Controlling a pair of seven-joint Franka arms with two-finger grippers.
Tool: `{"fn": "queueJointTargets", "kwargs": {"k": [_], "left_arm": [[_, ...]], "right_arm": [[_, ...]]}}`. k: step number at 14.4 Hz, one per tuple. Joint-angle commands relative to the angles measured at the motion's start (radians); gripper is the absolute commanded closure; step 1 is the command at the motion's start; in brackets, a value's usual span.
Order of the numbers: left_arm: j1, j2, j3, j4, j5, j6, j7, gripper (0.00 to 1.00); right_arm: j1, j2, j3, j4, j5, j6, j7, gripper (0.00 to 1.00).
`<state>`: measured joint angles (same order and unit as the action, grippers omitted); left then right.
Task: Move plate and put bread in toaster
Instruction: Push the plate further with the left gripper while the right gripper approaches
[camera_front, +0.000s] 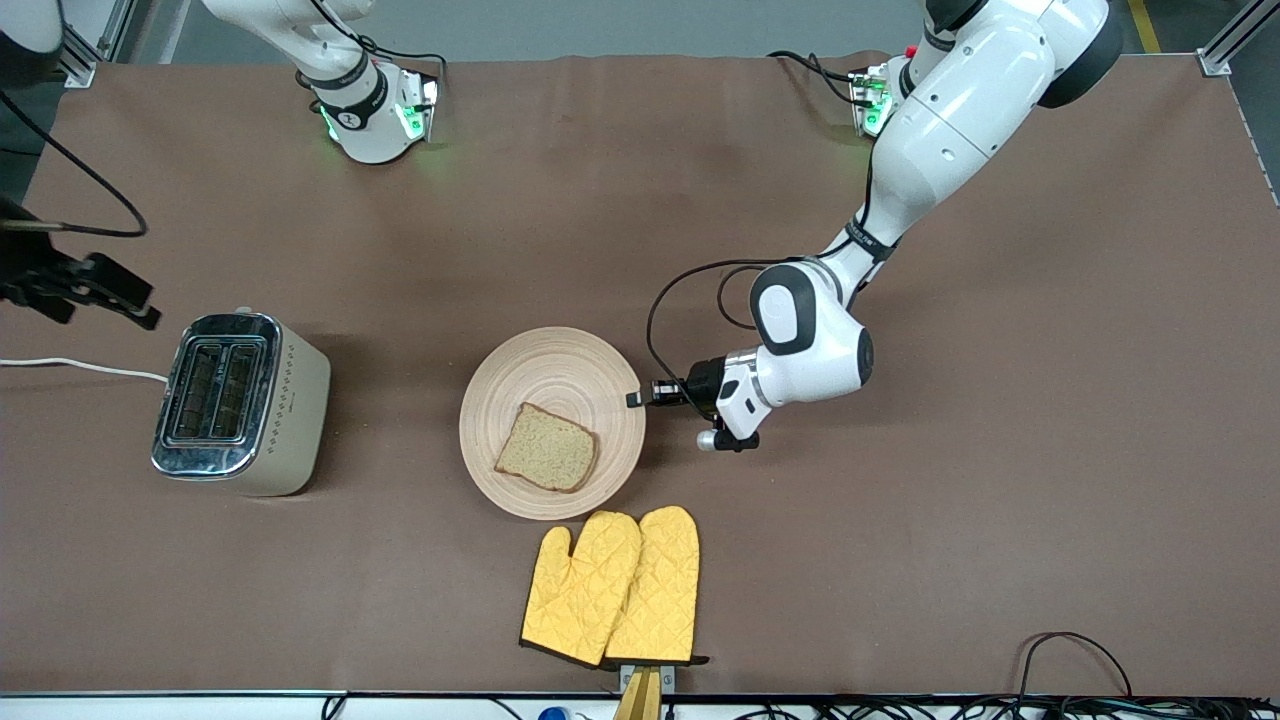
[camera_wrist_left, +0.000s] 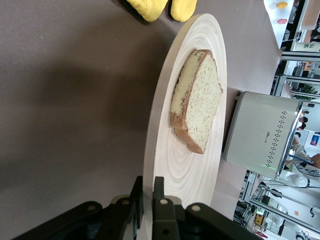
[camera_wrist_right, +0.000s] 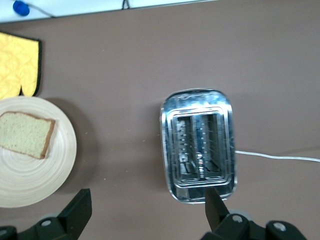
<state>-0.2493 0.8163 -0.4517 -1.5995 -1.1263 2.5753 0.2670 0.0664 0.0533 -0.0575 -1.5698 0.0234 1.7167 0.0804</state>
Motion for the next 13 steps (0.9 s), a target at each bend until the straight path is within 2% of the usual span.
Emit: {"fn": "queueJointTargets", "kwargs": {"k": [1,3,6,9,13], "left_arm": [[0.027,-0.006,-0.047,-0.020,-0.084,-0.032,0.111,1.00],[0.028,-0.009,-0.051,-0.052,-0.192,-0.033,0.226,1.00],[0.030,-0.008,-0.056,-0.088,-0.251,-0.037,0.325,1.00],[0.050,0.000,-0.059,-0.117,-0.418,-0.136,0.506,1.00],[0.087,0.015,-0.059,-0.146,-0.434,-0.199,0.587,1.00]], "right_arm": [[0.074,0.081,-0.004,0.010,0.068,0.041,0.030,0.00],[0.117,0.153,-0.004,0.005,0.127,0.145,0.175,0.00],[0.203,0.247,-0.004,0.005,0.128,0.243,0.323,0.00],[0.234,0.315,-0.004,0.001,0.130,0.296,0.383,0.00],[0.294,0.353,-0.004,-0.067,0.135,0.405,0.496,0.00]]}}
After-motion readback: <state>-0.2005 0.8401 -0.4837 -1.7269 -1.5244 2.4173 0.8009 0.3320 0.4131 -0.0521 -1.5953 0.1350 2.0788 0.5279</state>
